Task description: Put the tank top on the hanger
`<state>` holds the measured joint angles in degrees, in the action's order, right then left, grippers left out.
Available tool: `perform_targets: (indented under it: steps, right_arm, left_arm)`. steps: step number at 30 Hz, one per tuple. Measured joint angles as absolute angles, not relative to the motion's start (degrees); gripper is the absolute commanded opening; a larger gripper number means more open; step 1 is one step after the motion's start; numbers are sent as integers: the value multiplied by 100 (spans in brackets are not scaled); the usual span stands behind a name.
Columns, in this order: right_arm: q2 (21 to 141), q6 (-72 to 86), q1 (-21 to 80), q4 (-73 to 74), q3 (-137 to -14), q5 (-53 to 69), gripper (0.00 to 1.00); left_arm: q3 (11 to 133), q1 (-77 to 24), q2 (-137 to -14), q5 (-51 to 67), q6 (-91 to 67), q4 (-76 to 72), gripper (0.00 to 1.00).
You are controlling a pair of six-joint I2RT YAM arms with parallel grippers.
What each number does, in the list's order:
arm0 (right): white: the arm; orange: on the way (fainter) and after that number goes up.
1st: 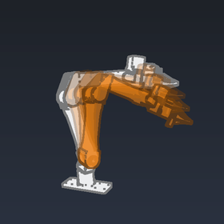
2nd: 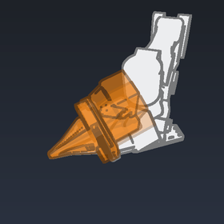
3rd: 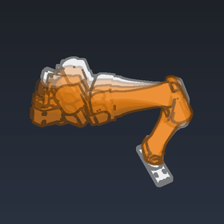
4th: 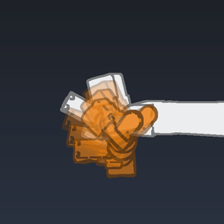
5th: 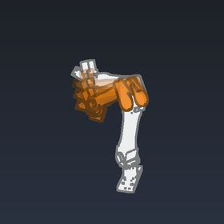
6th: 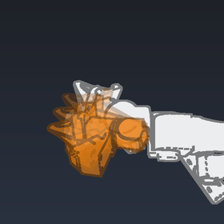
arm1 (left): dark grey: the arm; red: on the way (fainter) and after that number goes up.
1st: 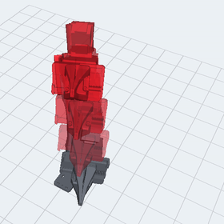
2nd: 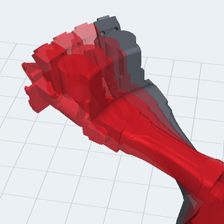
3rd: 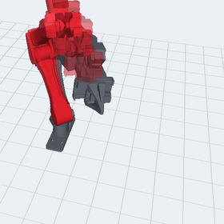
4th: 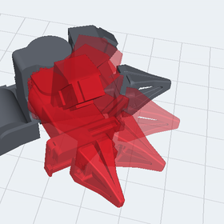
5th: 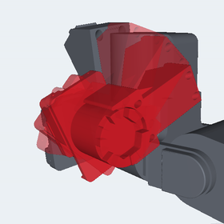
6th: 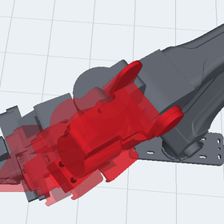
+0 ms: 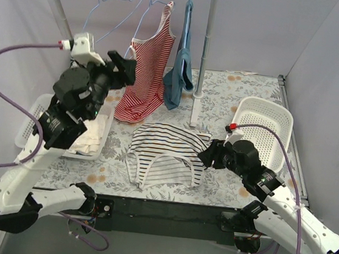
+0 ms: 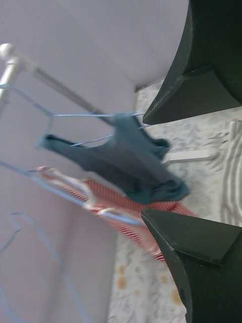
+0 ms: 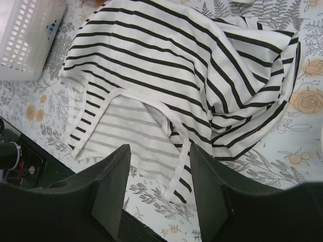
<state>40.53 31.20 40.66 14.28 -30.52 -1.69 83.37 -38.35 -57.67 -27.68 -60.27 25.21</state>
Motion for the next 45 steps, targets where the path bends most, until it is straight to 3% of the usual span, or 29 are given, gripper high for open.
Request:
perform_targets:
  steps: [2, 7, 12, 17, 25, 31, 38, 43, 45]
  right_arm:
    - [4143, 3074, 4066, 1452, -3164, -132, 59]
    - [4401, 2934, 4066, 1450, -3369, 60, 59]
    - [4698, 2768, 4066, 1457, -3474, 311, 59]
    - [5059, 2591, 4066, 1483, -3573, 587, 59]
    - [5465, 2327, 4066, 1498, -3785, 788, 59]
    - [5675, 2222, 4066, 1498, -3850, 834, 59]
    - [5706, 2196, 4066, 1516, -3922, 834, 60]
    - [5706, 2169, 4066, 1514, -3966, 834, 60]
    - [5704, 2163, 4066, 1511, -3966, 834, 60]
  left_arm:
    - [9179, -3404, -6364, -2746, -5662, 2425, 70]
    - [10497, -1273, -7769, -1651, -5426, 2528, 72]
    - [10930, 548, -8779, 34, -5494, 2615, 69]
    - [11262, 1653, -9408, 1507, -5561, 2622, 65]
    - [11937, 1793, -9898, 2985, -5188, 2672, 65]
    - [11937, 1765, -9926, 3555, -5028, 2609, 57]
    - [11937, 1667, -10248, 3839, -4895, 2486, 55]
    - [11841, 1393, -10418, 3710, -4709, 2539, 41]
    - [11775, 1273, -10418, 3610, -4644, 2545, 28]
